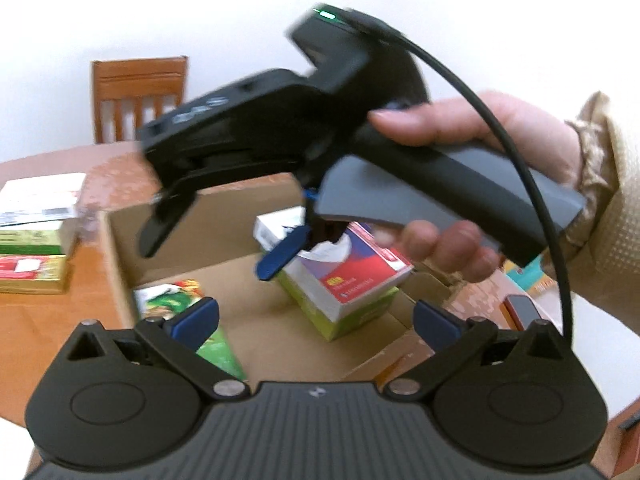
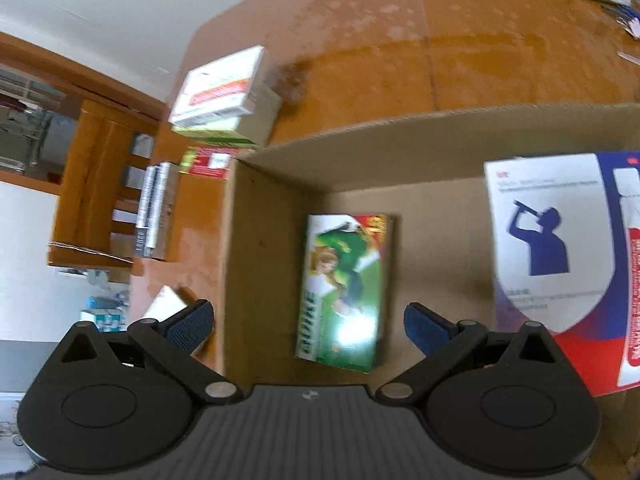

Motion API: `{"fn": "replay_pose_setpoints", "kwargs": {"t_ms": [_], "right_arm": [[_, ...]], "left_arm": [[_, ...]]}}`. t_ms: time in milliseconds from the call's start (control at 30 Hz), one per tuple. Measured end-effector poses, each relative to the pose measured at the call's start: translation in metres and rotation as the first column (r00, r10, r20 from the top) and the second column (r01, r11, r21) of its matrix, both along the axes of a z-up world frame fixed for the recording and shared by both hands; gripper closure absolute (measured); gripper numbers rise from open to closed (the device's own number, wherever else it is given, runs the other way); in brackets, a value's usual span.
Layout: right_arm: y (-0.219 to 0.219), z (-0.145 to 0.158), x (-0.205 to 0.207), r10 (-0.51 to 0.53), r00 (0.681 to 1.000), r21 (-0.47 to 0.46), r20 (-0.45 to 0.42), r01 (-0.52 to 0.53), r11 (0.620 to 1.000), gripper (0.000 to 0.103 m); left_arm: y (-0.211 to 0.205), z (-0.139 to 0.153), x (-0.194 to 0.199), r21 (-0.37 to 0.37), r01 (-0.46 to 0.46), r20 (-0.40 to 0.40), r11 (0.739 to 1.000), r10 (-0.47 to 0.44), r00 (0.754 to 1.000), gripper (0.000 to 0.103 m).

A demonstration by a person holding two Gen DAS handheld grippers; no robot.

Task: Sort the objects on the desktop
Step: 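Move the right gripper over the white orange-swirl capsule box on the pile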

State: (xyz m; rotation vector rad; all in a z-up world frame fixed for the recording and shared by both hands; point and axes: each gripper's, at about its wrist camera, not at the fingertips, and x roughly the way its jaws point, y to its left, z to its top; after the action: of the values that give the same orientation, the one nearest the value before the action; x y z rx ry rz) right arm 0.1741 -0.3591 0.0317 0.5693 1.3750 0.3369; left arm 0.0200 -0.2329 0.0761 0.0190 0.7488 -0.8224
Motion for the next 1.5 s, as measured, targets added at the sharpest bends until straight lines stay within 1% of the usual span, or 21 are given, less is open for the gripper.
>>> {"fn": "replay_pose_setpoints", "kwargs": {"t_ms": [67, 167, 233, 267, 333, 400, 467, 500, 600, 700, 733, 800, 833, 900, 1000, 1133, 1167, 1233, 1267, 1367, 1500], "right_arm": [[0.002, 0.009, -0.005, -0.009, 0.999, 0.029, 0.034, 0.008, 1.000, 0.000], [0.010, 0.030, -0.016, -0.014, 0.990, 0.063, 0.141, 0.005, 0.998, 0.000], [0.026, 0.048, -0.024, 0.027, 0.969, 0.050, 0.246, -0.041, 0.998, 0.000], [0.037, 0.058, -0.027, 0.066, 0.950, 0.027, 0.306, -0.077, 0.997, 0.000], [0.061, 0.076, -0.034, 0.157, 0.894, -0.041, 0.420, -0.154, 0.987, 0.000], [0.089, 0.093, -0.038, 0.269, 0.813, -0.140, 0.517, -0.230, 0.963, 0.000], [0.113, 0.100, -0.039, 0.366, 0.737, -0.251, 0.568, -0.268, 0.930, 0.000], [0.126, 0.102, -0.035, 0.427, 0.698, -0.316, 0.576, -0.292, 0.903, 0.000], [0.162, 0.104, -0.019, 0.571, 0.609, -0.479, 0.550, -0.330, 0.814, 0.000], [0.191, 0.099, 0.005, 0.682, 0.537, -0.584, 0.496, -0.375, 0.720, 0.000], [0.199, 0.095, 0.013, 0.711, 0.519, -0.607, 0.475, -0.392, 0.692, 0.000], [0.213, 0.087, 0.029, 0.752, 0.499, -0.632, 0.431, -0.428, 0.646, 0.000], [0.219, 0.083, 0.037, 0.763, 0.495, -0.639, 0.414, -0.439, 0.632, 0.000], [0.228, 0.075, 0.051, 0.775, 0.501, -0.655, 0.385, -0.443, 0.612, 0.000], [0.232, 0.061, 0.071, 0.782, 0.502, -0.672, 0.369, -0.436, 0.598, 0.000], [0.227, 0.035, 0.104, 0.800, 0.505, -0.682, 0.325, -0.461, 0.568, 0.000], [0.225, 0.030, 0.112, 0.801, 0.507, -0.678, 0.320, -0.468, 0.567, 0.000], [0.221, 0.020, 0.131, 0.787, 0.525, -0.662, 0.324, -0.469, 0.584, 0.000], [0.220, 0.015, 0.139, 0.791, 0.523, -0.655, 0.319, -0.481, 0.582, 0.000], [0.219, 0.002, 0.161, 0.809, 0.506, -0.635, 0.298, -0.528, 0.564, 0.000], [0.220, -0.010, 0.183, 0.856, 0.457, -0.582, 0.242, -0.637, 0.505, 0.000]], "left_arm": [[0.016, 0.005, -0.001, -0.028, -0.037, 0.009, 0.999, 0.037, 0.999, 0.000], [0.043, 0.012, -0.002, -0.072, -0.107, 0.018, 0.992, 0.109, 0.994, 0.000], [0.063, 0.016, -0.004, -0.094, -0.158, 0.020, 0.983, 0.161, 0.987, 0.000], [0.073, 0.018, -0.006, -0.100, -0.178, 0.019, 0.979, 0.181, 0.983, 0.000], [0.092, 0.017, -0.009, -0.098, -0.207, 0.010, 0.973, 0.209, 0.978, 0.000], [0.107, 0.015, -0.011, -0.079, -0.230, -0.005, 0.970, 0.231, 0.973, 0.000], [0.120, 0.014, -0.012, -0.061, -0.250, -0.008, 0.966, 0.250, 0.968, 0.000], [0.126, 0.015, -0.012, -0.054, -0.259, -0.005, 0.964, 0.259, 0.966, 0.000], [0.140, 0.020, -0.009, -0.050, -0.281, 0.020, 0.958, 0.283, 0.959, 0.000], [0.148, 0.028, 0.003, -0.040, -0.317, 0.045, 0.948, 0.318, 0.947, 0.000], [0.149, 0.030, 0.009, -0.034, -0.330, 0.050, 0.943, 0.332, 0.942, 0.000], [0.150, 0.036, 0.023, -0.037, -0.356, 0.064, 0.934, 0.358, 0.932, 0.000], [0.151, 0.038, 0.029, -0.038, -0.371, 0.065, 0.928, 0.373, 0.926, 0.000], [0.152, 0.039, 0.042, -0.047, -0.396, 0.060, 0.917, 0.398, 0.915, 0.000], [0.150, 0.036, 0.060, -0.043, -0.420, 0.046, 0.907, 0.422, 0.906, 0.000], [0.139, 0.026, 0.086, -0.009, -0.409, 0.046, 0.913, 0.409, 0.912, 0.000], [0.137, 0.023, 0.093, -0.006, -0.415, 0.041, 0.910, 0.415, 0.909, 0.000], [0.132, 0.014, 0.107, 0.002, -0.435, 0.012, 0.900, 0.435, 0.900, 0.000], [0.129, 0.010, 0.114, 0.008, -0.444, -0.008, 0.896, 0.444, 0.896, 0.000], [0.122, -0.003, 0.127, 0.016, -0.437, -0.064, 0.899, 0.437, 0.897, 0.000], [0.115, -0.013, 0.128, 0.015, -0.421, -0.091, 0.907, 0.420, 0.903, 0.000]]}}
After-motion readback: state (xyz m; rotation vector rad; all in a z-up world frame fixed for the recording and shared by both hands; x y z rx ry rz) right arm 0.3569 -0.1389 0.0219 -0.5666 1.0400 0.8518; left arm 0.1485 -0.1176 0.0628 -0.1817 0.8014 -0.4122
